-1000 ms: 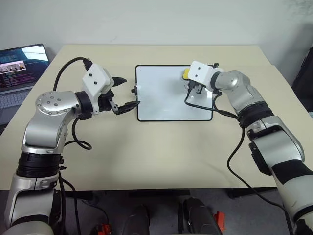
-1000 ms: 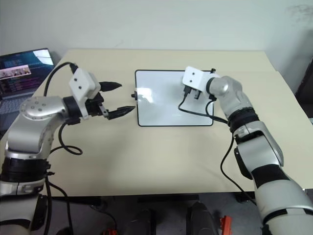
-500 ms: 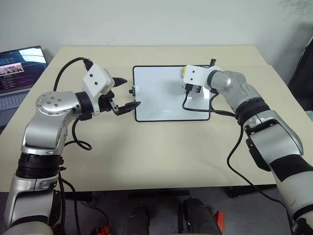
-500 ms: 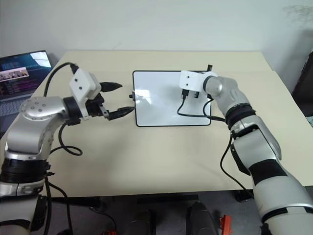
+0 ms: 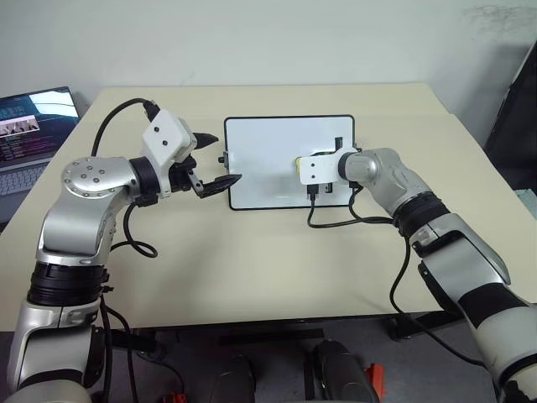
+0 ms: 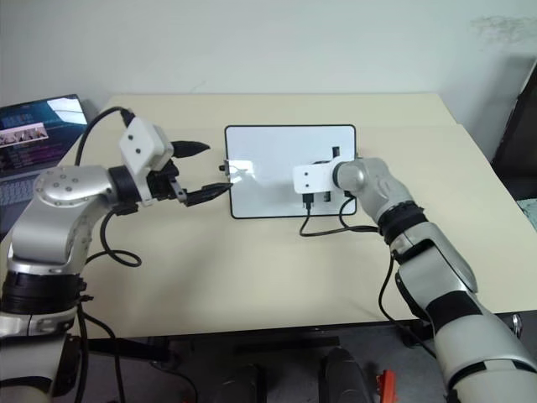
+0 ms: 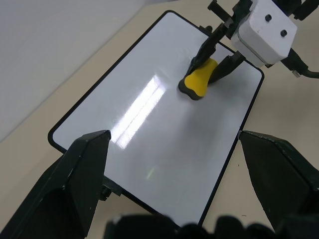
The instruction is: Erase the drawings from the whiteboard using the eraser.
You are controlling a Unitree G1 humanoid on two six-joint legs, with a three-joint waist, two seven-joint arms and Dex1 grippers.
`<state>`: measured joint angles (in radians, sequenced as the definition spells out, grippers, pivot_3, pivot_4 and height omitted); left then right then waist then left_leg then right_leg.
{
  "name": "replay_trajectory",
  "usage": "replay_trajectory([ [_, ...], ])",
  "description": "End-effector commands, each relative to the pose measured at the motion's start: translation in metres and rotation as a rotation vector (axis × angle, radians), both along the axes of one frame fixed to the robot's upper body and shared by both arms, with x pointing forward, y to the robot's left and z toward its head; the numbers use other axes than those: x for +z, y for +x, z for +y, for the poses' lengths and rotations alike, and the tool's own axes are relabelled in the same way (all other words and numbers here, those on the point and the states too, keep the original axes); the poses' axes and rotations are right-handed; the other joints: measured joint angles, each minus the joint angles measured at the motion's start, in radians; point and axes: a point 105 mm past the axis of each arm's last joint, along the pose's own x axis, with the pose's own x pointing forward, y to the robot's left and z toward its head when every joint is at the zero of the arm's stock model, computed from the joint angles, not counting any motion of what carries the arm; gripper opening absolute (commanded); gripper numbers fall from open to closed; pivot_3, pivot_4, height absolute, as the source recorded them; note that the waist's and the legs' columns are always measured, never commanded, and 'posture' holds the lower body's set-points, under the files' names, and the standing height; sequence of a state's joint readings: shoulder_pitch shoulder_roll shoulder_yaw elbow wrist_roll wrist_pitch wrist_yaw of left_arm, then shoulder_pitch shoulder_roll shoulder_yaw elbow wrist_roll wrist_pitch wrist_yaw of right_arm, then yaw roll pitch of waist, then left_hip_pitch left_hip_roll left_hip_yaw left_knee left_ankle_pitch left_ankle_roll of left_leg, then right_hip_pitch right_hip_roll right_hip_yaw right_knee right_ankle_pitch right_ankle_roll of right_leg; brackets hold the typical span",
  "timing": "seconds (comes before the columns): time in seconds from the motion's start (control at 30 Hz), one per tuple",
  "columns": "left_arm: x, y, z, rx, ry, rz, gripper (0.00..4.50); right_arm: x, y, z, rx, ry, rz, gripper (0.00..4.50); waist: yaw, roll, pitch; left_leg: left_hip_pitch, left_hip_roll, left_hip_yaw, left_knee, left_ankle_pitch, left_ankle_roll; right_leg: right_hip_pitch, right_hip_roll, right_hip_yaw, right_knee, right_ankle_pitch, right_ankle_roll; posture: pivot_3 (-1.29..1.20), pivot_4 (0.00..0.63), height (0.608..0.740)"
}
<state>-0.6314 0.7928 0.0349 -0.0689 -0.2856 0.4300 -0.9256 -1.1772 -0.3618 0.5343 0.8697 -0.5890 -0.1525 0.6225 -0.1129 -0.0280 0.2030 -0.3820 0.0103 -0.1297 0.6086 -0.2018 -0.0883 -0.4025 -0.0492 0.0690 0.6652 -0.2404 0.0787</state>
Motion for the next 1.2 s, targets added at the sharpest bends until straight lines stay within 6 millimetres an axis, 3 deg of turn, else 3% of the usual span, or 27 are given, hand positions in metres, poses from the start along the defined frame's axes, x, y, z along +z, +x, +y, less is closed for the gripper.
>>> replay_trajectory([
  [0.03, 0.018, -0.004, 0.002, 0.006, -0.001, -0.068, 4.5, -0.01, 0.002, -0.008, -0.045, -0.04, 0.031, 0.97, 0.0, 0.0, 0.0, 0.0, 0.0, 0.0, 0.0, 0.0, 0.0, 0.0, 0.0, 0.0, 0.0, 0.0, 0.0, 0.0, 0.15, 0.74],
  [0.13, 0.018, -0.004, 0.002, 0.006, 0.0, -0.068, 4.5, 0.001, 0.007, -0.012, -0.067, -0.03, -0.004, 0.97, 0.0, 0.0, 0.0, 0.0, 0.0, 0.0, 0.0, 0.0, 0.0, 0.0, 0.0, 0.0, 0.0, 0.0, 0.0, 0.0, 0.15, 0.74],
  [0.37, 0.016, -0.003, 0.002, 0.005, -0.002, -0.068, 4.5, 0.06, 0.019, -0.012, -0.107, 0.098, -0.206, 0.97, 0.001, 0.0, 0.0, -0.002, 0.0, 0.0, 0.0, 0.0, 0.0, -0.002, 0.0, 0.0, 0.0, 0.0, 0.0, 0.0, 0.15, 0.74],
  [0.67, 0.003, -0.013, 0.001, 0.001, -0.005, -0.052, 4.5, 0.066, 0.021, -0.015, -0.143, 0.151, -0.264, 0.97, 0.001, 0.0, 0.0, -0.006, 0.0, 0.0, -0.006, -0.001, 0.0, -0.006, 0.0, 0.0, -0.003, 0.0, -0.004, 0.0, 0.15, 0.74],
  [0.8, 0.008, -0.012, -0.001, -0.009, -0.006, -0.061, 4.5, 0.071, 0.007, -0.011, -0.091, 0.259, -0.151, 0.97, 0.005, 0.001, 0.001, -0.011, 0.0, -0.002, -0.005, -0.001, 0.0, -0.009, 0.0, -0.002, -0.004, 0.001, -0.004, 0.0, 0.15, 0.74],
  [0.87, 0.008, -0.013, -0.001, -0.016, -0.001, -0.057, 4.5, 0.078, -0.011, -0.004, -0.02, 0.363, -0.049, 0.97, 0.007, 0.001, 0.001, -0.012, 0.0, -0.002, -0.005, -0.001, 0.0, -0.009, 0.0, -0.003, -0.005, 0.0, -0.004, 0.0, 0.15, 0.74],
  [0.97, 0.008, -0.013, -0.006, -0.048, 0.0, -0.04, 4.5, 0.113, -0.05, -0.008, 0.094, 0.569, 0.054, 0.97, 0.013, 0.003, 0.002, -0.016, 0.0, -0.004, -0.004, -0.001, 0.0, -0.011, 0.0, -0.005, -0.006, 0.0, -0.004, 0.0, 0.15, 0.74],
  [1.13, 0.007, -0.018, -0.023, -0.147, -0.03, 0.008, 4.5, 0.146, -0.069, -0.065, -0.022, 0.803, 0.098, 0.97, 0.032, 0.003, 0.002, -0.019, 0.0, -0.004, -0.004, -0.001, 0.0, -0.014, -0.001, -0.005, -0.005, 0.001, -0.004, 0.0, 0.15, 0.74],
  [1.2, 0.005, -0.022, -0.037, -0.216, -0.045, 0.04, 4.5, 0.151, -0.068, -0.103, -0.152, 0.884, 0.069, 0.97, 0.034, 0.003, 0.002, -0.018, 0.0, -0.004, -0.003, -0.001, 0.0, -0.012, -0.001, -0.006, -0.006, 0.0, -0.004, 0.0, 0.15, 0.74],
])
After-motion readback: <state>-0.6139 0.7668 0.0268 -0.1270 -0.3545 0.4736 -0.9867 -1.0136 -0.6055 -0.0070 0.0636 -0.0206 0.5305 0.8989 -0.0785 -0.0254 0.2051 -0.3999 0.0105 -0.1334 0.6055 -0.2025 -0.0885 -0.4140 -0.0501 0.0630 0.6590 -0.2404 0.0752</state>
